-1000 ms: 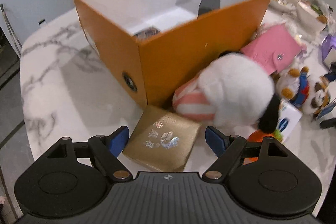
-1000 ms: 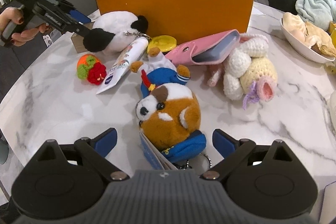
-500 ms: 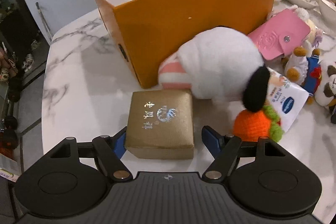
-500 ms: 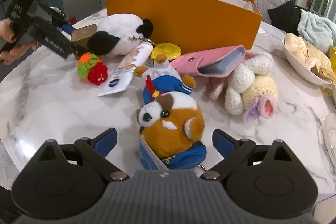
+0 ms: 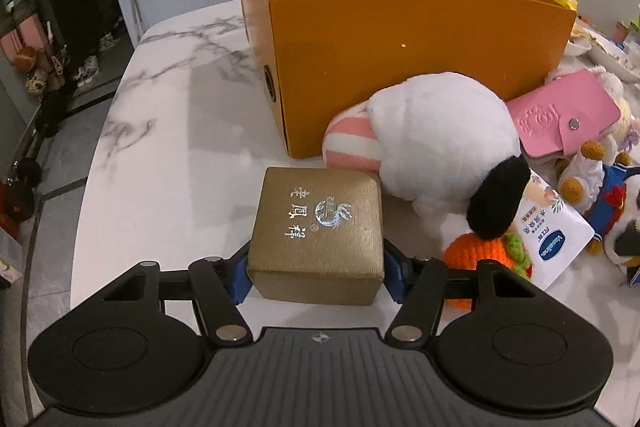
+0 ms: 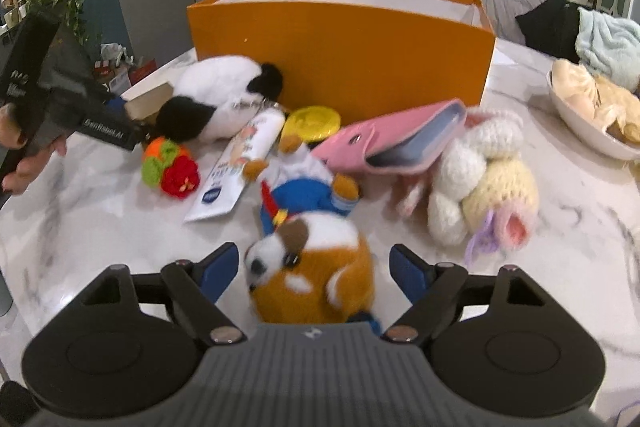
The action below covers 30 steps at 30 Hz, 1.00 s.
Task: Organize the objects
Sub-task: 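Grasp the gold box with left tool while right tool grasps plush dog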
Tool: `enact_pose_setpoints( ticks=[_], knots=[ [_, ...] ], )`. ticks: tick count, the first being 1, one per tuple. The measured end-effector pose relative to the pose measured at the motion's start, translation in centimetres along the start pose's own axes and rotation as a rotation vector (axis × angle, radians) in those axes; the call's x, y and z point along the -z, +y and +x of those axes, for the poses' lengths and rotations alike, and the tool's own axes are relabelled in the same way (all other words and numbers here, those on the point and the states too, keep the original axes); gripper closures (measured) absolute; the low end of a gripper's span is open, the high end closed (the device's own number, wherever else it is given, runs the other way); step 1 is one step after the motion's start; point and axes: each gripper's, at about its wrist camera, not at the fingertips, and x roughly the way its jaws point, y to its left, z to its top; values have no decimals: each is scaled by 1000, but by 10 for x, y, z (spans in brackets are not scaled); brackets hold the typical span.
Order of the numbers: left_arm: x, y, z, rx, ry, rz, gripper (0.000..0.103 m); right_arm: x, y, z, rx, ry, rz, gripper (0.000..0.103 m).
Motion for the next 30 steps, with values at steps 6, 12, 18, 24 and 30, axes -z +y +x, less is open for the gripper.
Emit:
enact_pose_setpoints(
  ticks=[6, 12, 18, 24, 30],
  knots=[
    [8, -3, -3, -15, -16, -65, 33, 1, -3, 3, -38, -4, 42, 45],
    [18, -7, -13, -36, -3, -108, 34, 9, -6, -14, -44, -31, 88, 46],
    [25, -10, -26, -58, 10, -147, 34, 14, -9, -25, -39, -29, 104, 46],
    [30, -25, -47, -106, 18, -170, 34, 13, -6, -31, -15, -26, 113, 46],
    [31, -54, -73, -104, -16, -174, 34, 6, 3, -41, -5, -30, 124, 45]
  ],
)
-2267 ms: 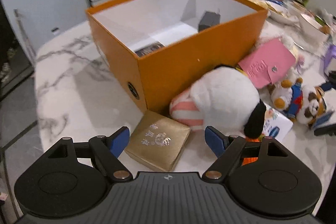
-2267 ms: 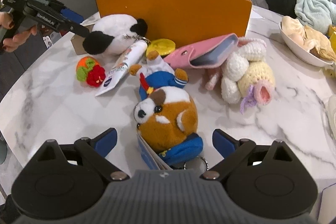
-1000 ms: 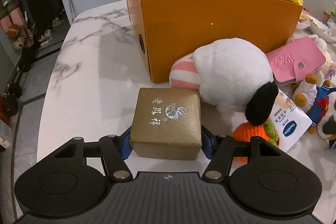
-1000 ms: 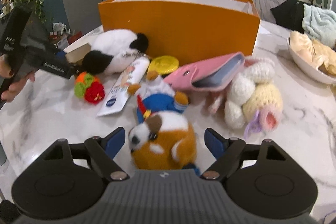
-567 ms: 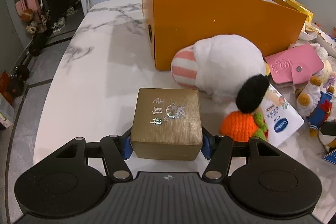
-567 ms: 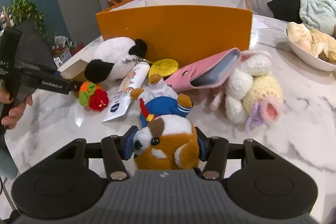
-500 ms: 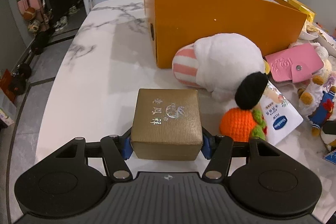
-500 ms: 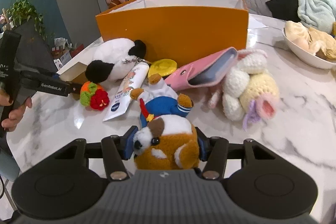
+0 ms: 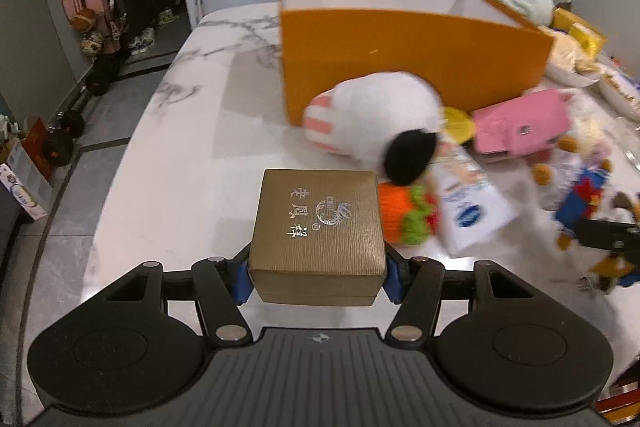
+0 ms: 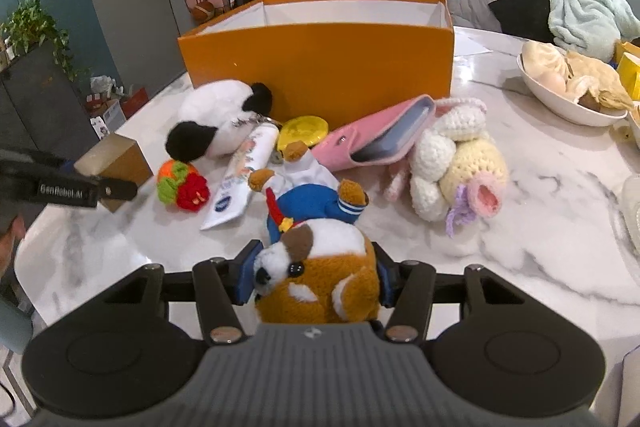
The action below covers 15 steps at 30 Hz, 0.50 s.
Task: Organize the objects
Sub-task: 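Grasp the gold box with left tool while right tool grasps plush dog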
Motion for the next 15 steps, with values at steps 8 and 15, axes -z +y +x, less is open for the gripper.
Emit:
enact_pose_setpoints(
  ticks=[8, 15],
  knots=[
    [-27, -25, -24, 71, -60, 3, 35, -24, 12, -23, -3, -45, -39, 45],
    [-72, -30, -24, 59, -127, 20, 35, -58, 13, -29, 1, -86, -72, 45]
  ],
)
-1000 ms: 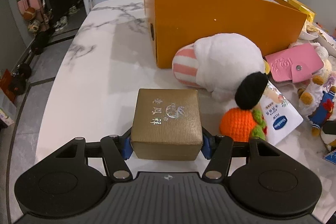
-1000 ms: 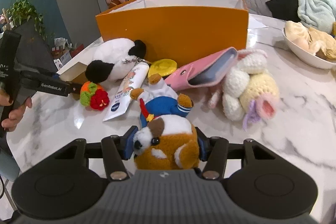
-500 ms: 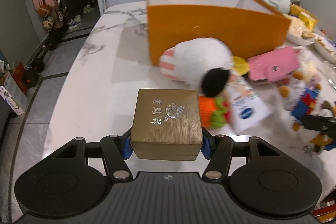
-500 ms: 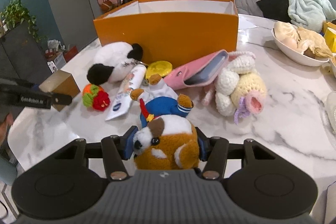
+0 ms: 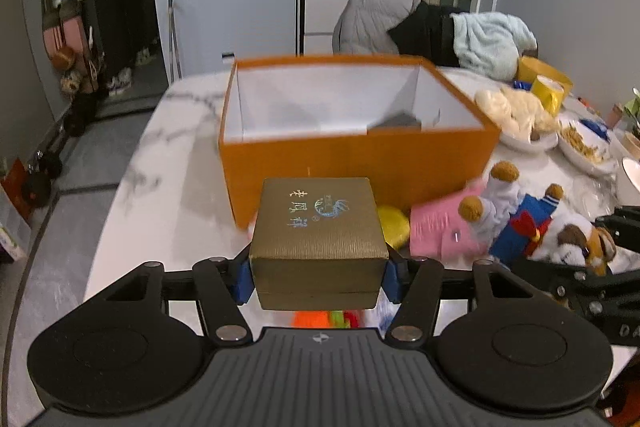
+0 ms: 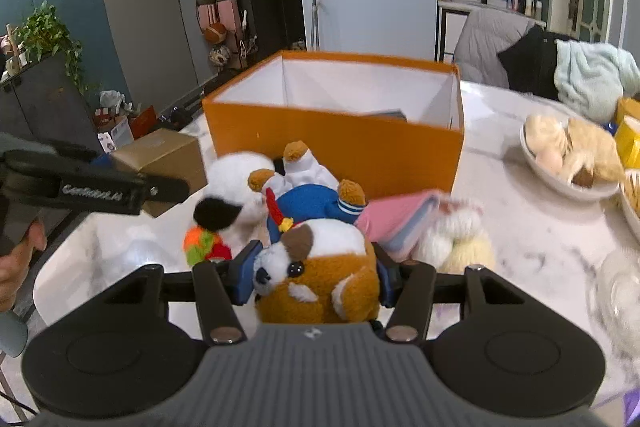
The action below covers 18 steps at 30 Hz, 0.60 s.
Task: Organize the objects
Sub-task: 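Grasp the gold box with left tool while right tool grasps plush dog, then lower gold box into orange box with left tool while right tool drops plush dog in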
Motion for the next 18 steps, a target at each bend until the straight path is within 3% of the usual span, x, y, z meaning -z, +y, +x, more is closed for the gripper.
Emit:
enact_pose_setpoints(
  ticks=[10, 18],
  knots=[
    [-74, 5, 22, -18, -57, 7, 35, -78, -11, 8, -11, -73, -35, 45],
    [-130, 14, 97, -105, -3, 1, 35, -168, -37, 67, -4, -62, -22, 45]
  ],
)
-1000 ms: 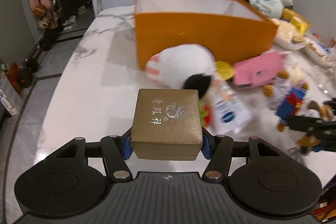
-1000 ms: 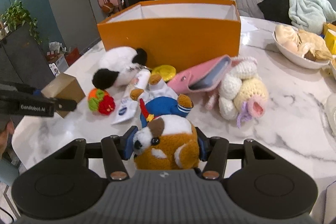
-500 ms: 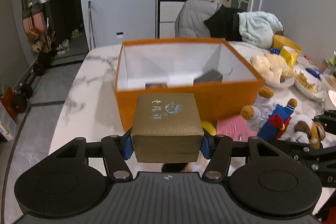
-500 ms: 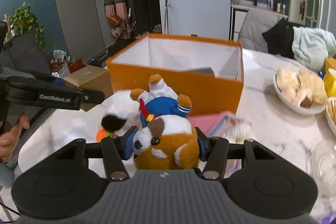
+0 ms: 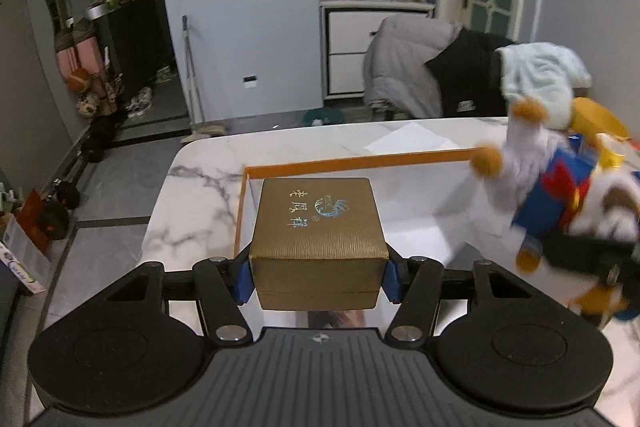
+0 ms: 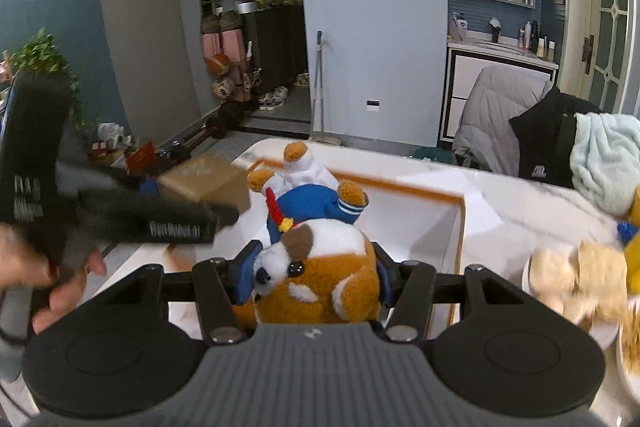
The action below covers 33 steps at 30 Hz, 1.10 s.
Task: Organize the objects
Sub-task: 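Lower gold box into orange box with left tool while right tool drops plush dog in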
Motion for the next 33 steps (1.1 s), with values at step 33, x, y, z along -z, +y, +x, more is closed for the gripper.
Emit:
enact_pose_setpoints(
  ticks=[33],
  knots=[
    [-1, 5, 124, 39, 401, -35, 35, -14, -49, 232, 35, 434, 76, 44]
  ],
)
